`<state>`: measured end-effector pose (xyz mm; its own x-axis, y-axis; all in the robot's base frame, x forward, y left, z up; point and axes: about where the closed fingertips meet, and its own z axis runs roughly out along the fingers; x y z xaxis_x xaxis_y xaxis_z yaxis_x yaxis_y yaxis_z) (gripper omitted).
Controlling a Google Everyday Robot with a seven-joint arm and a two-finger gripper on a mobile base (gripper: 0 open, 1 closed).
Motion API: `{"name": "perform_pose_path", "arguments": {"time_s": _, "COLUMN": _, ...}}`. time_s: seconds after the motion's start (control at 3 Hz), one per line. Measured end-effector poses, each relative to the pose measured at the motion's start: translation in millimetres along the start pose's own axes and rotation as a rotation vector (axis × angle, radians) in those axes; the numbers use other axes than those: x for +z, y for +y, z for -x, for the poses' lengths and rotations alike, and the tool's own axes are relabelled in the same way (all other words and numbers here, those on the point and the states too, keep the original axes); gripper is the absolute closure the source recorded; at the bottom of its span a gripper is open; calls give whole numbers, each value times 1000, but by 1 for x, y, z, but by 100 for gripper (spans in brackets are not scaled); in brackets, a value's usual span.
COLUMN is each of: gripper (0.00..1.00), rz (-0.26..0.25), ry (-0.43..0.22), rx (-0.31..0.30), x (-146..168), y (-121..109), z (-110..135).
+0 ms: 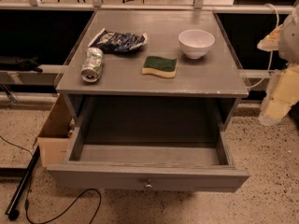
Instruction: Close top drawer
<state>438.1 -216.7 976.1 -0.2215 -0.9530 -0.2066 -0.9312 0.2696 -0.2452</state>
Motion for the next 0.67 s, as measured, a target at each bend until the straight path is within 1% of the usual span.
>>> {"name": "perform_pose_path", "arguments": {"time_s": 0.33, "gripper": 0, "rz": 0, "ry": 0, "rx": 0, "x": 0, "y": 0, "z": 0}}
{"name": "perform_pose_path", "arguments": {"time_s": 0.67, "gripper": 18, "rz": 0, "ry": 0, "rx": 0, "x": 0, "y": 0, "z": 0}}
